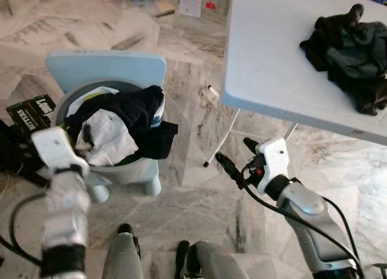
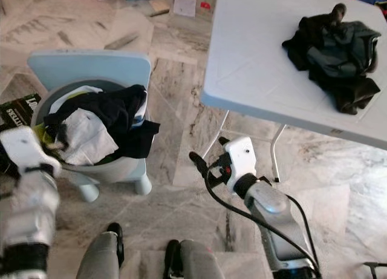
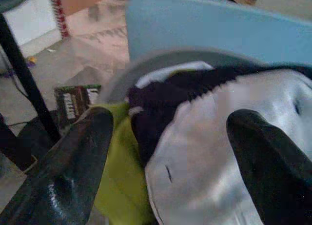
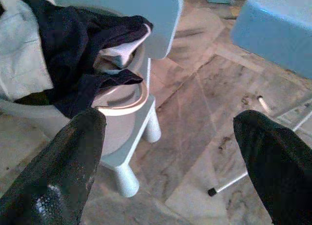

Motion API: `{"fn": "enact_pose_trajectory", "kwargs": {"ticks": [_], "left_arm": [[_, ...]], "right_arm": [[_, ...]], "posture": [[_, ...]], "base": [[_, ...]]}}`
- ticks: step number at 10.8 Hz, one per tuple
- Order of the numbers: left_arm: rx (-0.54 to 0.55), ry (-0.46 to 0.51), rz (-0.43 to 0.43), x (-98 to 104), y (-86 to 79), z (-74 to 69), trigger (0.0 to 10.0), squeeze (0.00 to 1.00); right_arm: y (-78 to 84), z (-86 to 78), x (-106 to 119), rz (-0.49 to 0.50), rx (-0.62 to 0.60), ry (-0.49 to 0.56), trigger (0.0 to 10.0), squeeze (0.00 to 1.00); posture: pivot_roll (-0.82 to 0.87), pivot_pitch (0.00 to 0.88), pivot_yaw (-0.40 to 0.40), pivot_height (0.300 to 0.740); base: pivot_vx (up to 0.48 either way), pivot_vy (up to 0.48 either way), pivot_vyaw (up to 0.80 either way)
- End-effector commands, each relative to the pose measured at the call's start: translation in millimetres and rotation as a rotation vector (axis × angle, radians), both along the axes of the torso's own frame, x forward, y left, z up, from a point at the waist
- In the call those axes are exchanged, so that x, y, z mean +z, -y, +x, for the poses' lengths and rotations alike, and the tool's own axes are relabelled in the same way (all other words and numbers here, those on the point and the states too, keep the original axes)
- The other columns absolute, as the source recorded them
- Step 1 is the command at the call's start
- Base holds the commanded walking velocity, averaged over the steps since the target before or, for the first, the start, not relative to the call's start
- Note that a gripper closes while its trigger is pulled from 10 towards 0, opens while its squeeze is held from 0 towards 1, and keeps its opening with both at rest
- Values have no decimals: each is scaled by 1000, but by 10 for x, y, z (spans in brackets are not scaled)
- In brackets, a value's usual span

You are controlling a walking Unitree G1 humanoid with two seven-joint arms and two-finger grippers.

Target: Hang hanger

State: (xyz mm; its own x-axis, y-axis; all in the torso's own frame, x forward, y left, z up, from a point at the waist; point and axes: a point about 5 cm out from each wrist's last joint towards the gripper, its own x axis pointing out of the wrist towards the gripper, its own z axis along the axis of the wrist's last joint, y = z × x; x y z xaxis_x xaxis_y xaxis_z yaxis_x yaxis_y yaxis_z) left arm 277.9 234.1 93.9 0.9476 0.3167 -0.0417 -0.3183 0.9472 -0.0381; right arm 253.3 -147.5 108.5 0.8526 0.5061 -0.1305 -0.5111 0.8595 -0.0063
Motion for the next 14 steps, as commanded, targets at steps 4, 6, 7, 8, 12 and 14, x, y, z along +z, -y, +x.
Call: {"fn": "enact_pose_trajectory", "kwargs": {"ticks": [4,6,7,8,12,14], "left_arm": [[-98,-39,150,65,133,-24,10000,0],[-144,-42,185,40,193,-90,10000,0],[-145,-40,177,44,204,-97,10000,0],[-166,-33,178,38,204,-167,10000,0],[-262,-38,289,14,328,-292,10000,0],[-261,-37,293,19,336,-280,10000,0]], "right_arm": [[38,86,-32,6,-121,37,10000,0],[54,112,-55,20,-178,57,10000,0],[63,120,-61,25,-199,64,10000,0],[99,132,-64,22,-232,76,10000,0],[244,199,-105,86,-396,73,10000,0],[253,162,-163,104,-428,54,10000,0]], "posture": [[6,179,-136,740],[20,161,-113,740],[20,148,-107,740],[15,141,-103,740],[37,127,-75,740],[33,130,-65,740]], "base": [[0,480,0],[0,240,0],[0,0,0],[0,0,0],[0,0,0],[0,0,0]]}}
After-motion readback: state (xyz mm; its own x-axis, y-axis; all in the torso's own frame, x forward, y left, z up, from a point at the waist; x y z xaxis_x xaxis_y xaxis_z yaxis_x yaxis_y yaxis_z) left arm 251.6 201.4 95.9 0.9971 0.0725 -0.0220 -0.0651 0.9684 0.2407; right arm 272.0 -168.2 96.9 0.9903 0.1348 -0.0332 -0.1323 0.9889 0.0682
